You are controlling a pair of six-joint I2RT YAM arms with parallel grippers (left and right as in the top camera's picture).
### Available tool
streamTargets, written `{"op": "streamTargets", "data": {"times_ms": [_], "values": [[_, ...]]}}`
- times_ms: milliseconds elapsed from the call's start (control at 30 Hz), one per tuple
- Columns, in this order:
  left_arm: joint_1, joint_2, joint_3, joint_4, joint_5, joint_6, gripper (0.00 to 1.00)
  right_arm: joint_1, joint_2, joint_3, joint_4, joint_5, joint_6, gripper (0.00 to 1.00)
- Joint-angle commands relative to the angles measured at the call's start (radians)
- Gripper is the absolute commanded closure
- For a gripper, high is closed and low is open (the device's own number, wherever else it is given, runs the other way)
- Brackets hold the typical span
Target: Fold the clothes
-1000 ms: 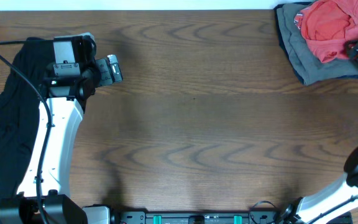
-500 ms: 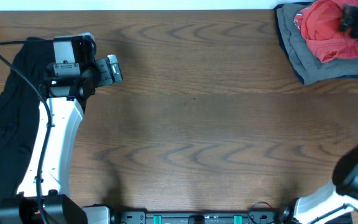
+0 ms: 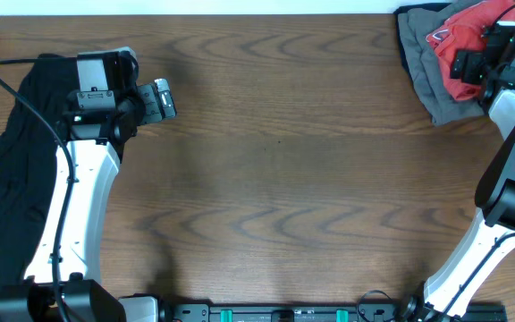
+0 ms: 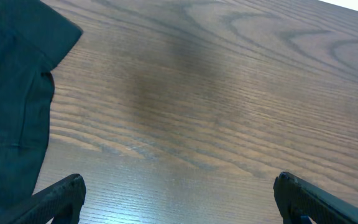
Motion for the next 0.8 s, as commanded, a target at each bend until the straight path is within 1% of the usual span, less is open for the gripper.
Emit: {"op": "streamTargets", "data": {"times_ms": [0,67,133,300,367,533,667,700,767], "values": [[0.005,0.011,0.002,0.001,-0.011,-0.005,0.02,-0.012,-0.065,-0.002,-0.017,0.026,-0.013,0.01],[0.005,0.011,0.002,0.001,-0.012,-0.005,0.02,-0.012,-0.151,-0.002,-0.035,0.005,-0.013,0.01],[0.005,0.011,0.002,0.001,-0.012,-0.005,0.02,-0.012,-0.267,-0.002,-0.085,-0.058,-0.013,0.01],[0.005,0.011,0.002,0.001,-0.012,-0.005,0.02,-0.012,-0.591,-0.002,-0.316,-0.305,-0.013,0.01],[0.005,0.011,0.002,0.001,-0.011,-0.005,0.02,-0.012,-0.709,-0.002,-0.383,-0.375,-0.013,0.01],[0.005,0.011,0.002,0.001,-0.012,-0.005,0.02,-0.012,-0.958,-0.002,-0.408,-0.384,-0.013,0.01],[0.005,0.011,0.002,0.001,-0.011,-0.005,0.02,-0.012,-1.114,-0.002,-0.407,-0.384,-0.014,0.01],[0.005,0.011,0.002,0.001,-0.011,-0.005,0.02,-0.013,-1.148,-0.002,-0.415,-0.359,-0.024,0.01],[0.005,0.011,0.002,0.001,-0.011,-0.005,0.02,-0.013,-1.218,-0.002,-0.453,-0.247,-0.043,0.01]]}}
